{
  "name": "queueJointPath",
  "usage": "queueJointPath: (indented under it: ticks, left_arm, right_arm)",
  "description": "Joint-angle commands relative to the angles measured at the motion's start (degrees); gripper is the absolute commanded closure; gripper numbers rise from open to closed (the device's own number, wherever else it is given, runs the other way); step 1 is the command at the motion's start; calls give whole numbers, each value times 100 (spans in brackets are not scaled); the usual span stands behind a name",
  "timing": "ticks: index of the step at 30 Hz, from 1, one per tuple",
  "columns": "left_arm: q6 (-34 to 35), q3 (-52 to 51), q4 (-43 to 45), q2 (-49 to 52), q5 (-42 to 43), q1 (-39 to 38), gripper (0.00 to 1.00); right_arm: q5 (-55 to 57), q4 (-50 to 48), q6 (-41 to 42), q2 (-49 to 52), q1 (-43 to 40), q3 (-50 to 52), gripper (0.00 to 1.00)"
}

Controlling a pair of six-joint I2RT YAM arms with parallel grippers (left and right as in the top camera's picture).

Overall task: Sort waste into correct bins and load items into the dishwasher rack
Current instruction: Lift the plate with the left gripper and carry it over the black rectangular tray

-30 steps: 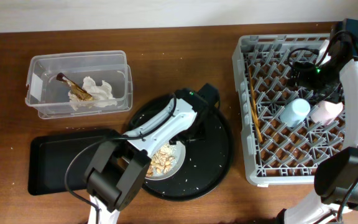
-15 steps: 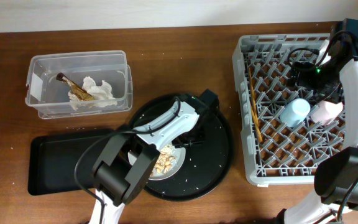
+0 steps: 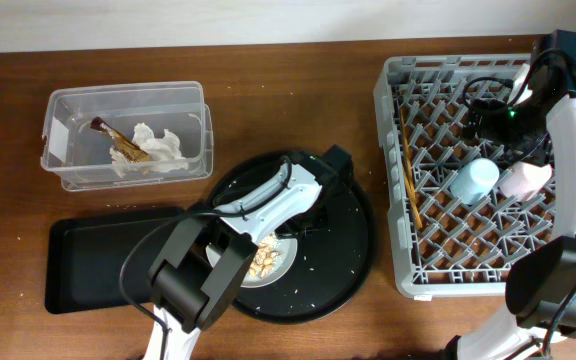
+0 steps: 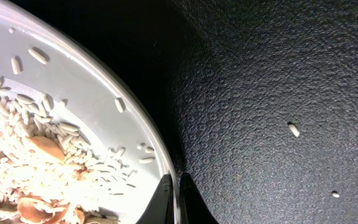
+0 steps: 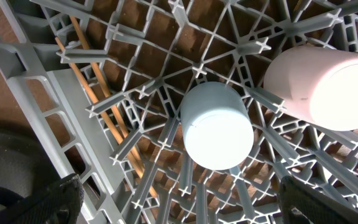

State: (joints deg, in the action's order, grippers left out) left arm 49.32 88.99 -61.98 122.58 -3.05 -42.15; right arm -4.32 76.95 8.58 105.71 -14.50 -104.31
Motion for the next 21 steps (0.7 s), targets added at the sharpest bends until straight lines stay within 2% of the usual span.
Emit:
queueJointPath:
  ticks: [1,15,21]
  left_arm:
    - [-48,35,-85,254,133,-13,99]
    - [-57,1342,-2221,254,-291,-7,99]
    - [-164,1679,-2494,245,-302,20,99]
  right_arm:
    - [31,15,7,24,-15,26,2]
    - [33,15,7,24,-15,26,2]
    - [31,15,7,24,-15,26,2]
